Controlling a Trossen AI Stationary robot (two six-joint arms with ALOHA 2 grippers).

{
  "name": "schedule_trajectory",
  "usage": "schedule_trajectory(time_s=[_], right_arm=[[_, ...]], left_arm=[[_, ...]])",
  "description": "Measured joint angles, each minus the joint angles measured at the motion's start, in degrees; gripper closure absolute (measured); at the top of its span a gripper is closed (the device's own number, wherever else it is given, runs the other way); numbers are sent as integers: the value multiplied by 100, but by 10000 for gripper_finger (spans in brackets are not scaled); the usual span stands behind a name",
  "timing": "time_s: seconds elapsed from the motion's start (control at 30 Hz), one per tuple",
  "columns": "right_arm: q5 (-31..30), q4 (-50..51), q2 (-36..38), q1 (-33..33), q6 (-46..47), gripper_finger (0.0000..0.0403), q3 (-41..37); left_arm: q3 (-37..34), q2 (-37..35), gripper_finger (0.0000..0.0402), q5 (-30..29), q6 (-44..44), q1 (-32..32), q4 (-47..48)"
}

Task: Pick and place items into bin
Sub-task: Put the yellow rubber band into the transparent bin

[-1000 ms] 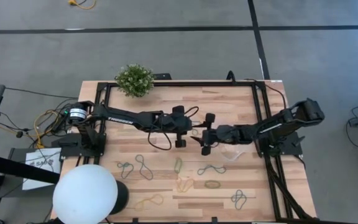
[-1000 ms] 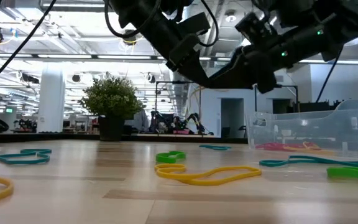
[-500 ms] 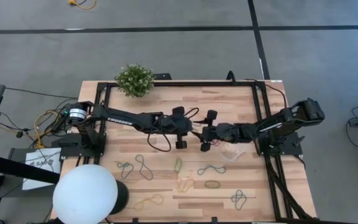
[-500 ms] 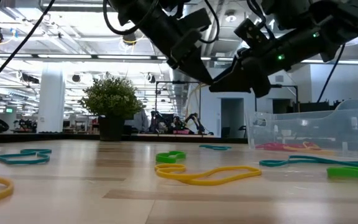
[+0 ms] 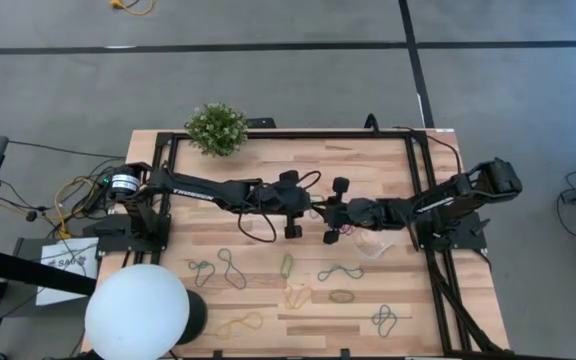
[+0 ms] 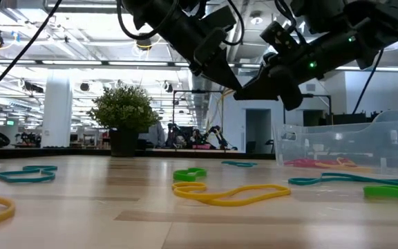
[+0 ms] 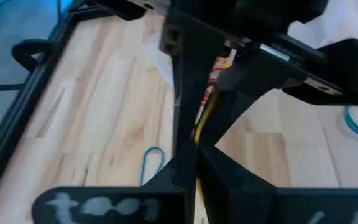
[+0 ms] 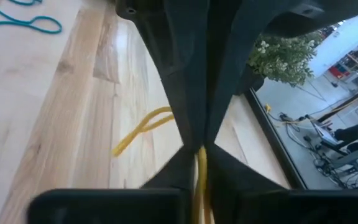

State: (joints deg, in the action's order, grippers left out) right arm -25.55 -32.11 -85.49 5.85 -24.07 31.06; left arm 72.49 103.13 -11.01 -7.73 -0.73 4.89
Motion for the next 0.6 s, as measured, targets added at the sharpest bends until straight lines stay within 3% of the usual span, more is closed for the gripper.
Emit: schedule_trajectory(time_s=[0.33, 0.6], right_arm=[[-28, -2, 0, 3, -40, 399, -2], [-183, -4, 0, 16, -40, 402, -2]], left_arm=[[0, 0, 397, -329, 8, 4, 59], [0, 0, 327, -494, 94, 0, 92]])
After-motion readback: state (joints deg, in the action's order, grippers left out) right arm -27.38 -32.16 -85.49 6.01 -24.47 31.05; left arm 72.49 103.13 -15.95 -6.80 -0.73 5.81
